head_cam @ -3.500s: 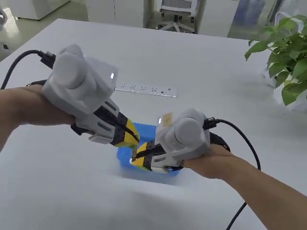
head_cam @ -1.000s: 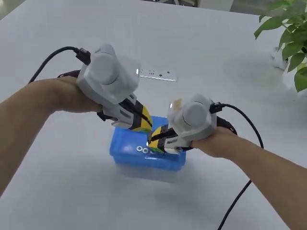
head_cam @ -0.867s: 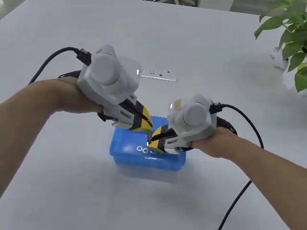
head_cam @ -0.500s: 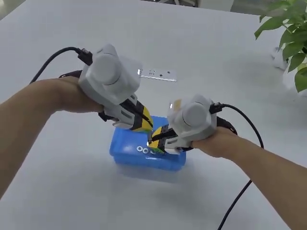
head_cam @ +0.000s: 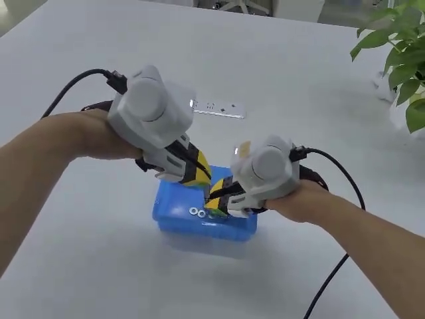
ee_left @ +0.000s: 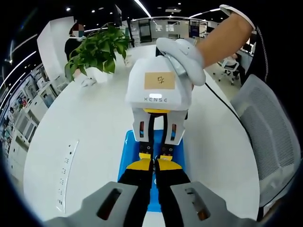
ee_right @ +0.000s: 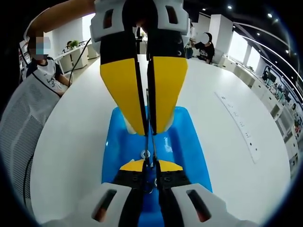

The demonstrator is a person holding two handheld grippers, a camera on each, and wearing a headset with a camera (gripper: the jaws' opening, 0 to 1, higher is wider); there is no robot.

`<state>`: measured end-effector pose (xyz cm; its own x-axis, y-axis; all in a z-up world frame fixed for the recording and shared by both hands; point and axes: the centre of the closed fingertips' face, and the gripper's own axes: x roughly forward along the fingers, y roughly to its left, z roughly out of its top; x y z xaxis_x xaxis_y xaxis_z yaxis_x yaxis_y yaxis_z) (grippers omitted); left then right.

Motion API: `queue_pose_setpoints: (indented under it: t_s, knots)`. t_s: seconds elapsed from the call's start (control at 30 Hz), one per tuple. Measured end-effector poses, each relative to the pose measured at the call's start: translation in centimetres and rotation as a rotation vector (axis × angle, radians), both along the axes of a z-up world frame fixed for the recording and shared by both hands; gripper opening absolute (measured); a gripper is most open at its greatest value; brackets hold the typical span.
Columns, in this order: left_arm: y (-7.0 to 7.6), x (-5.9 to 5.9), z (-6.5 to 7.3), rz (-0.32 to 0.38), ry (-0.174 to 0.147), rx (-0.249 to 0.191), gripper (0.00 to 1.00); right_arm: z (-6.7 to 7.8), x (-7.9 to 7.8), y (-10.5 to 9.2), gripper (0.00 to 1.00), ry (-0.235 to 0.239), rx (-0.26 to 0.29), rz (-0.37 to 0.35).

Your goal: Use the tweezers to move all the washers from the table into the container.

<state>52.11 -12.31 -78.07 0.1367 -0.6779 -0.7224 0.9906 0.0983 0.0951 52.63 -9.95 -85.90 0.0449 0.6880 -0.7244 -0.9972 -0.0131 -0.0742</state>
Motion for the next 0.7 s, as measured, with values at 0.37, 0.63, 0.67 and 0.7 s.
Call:
queue_pose_setpoints:
  t_s: [0.37,0.63,0.67,0.7]
  knots:
    - [-0.2,-0.7,1.7,-0.005,-0.009,-0.011,0.05,1.7,-0.5,0.0,0.1,-0.02,0.022,-0.001]
    - [-0.4,-1.5,3.1,-0.008,-0.02,-0.016,0.05,3.3,-1.4,0.1,0.11,-0.035,0.045,0.004]
    - [-0.4,-1.7,3.2,-0.008,-0.02,-0.015,0.05,3.7,-1.5,0.2,0.12,-0.04,0.06,0.0]
    - [-0.4,-1.8,3.2,-0.008,-0.019,-0.014,0.05,3.9,-1.6,0.2,0.12,-0.041,0.064,-0.001]
